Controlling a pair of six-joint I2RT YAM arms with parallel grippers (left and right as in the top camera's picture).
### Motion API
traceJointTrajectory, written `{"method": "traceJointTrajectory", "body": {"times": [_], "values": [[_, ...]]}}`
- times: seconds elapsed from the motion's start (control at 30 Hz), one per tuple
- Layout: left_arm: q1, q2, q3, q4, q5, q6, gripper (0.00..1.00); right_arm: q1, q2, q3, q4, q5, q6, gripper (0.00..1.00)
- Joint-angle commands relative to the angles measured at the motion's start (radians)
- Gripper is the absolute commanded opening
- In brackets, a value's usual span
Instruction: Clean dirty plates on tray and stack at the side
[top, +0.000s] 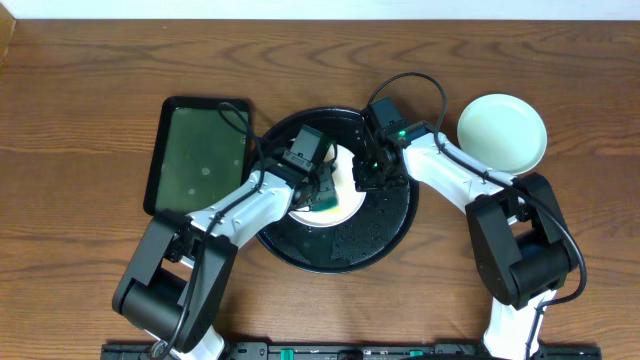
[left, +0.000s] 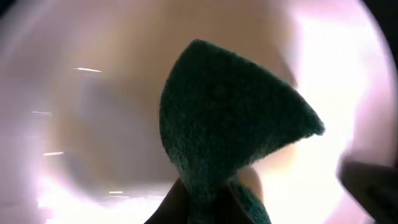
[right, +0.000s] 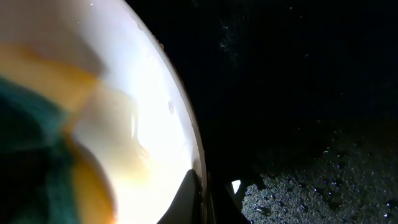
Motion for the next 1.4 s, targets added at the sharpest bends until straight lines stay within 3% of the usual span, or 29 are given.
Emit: {"method": "traceJointTrajectory", "body": {"times": [0.0, 0.23, 0.63, 0.93, 1.17, 1.37], "values": [[0.049, 0.029, -0.029, -0.086, -0.362, 0.021, 0.08, 0.016, 0.050, -0.027, -0.034, 0.064, -0.021, 0.01], [0.073, -0.047, -0.029, -0.147, -0.575, 0.021, 0.08, 0.016, 0.050, -0.027, -0.033, 0.064, -0.021, 0.01], [0.095, -0.315, -0.029, -0.130, -0.561, 0.021, 0.08, 0.031, -0.028, 0.017, -0.024, 0.076, -0.093, 0.01], [0.282, -0.365, -0.029, -0.137, -0.506, 0.077, 0.08, 0.124, -0.274, 0.093, -0.067, 0.538, -0.219, 0.01], [0.473, -0.364, -0.029, -0.133, -0.274, 0.142, 0.08, 0.253, -0.402, 0.097, 0.010, 0.953, -0.470, 0.01], [0.549, -0.364, -0.029, -0.130, -0.219, 0.142, 0.08, 0.344, -0.412, 0.097, 0.202, 1.172, -0.903, 0.01]]}}
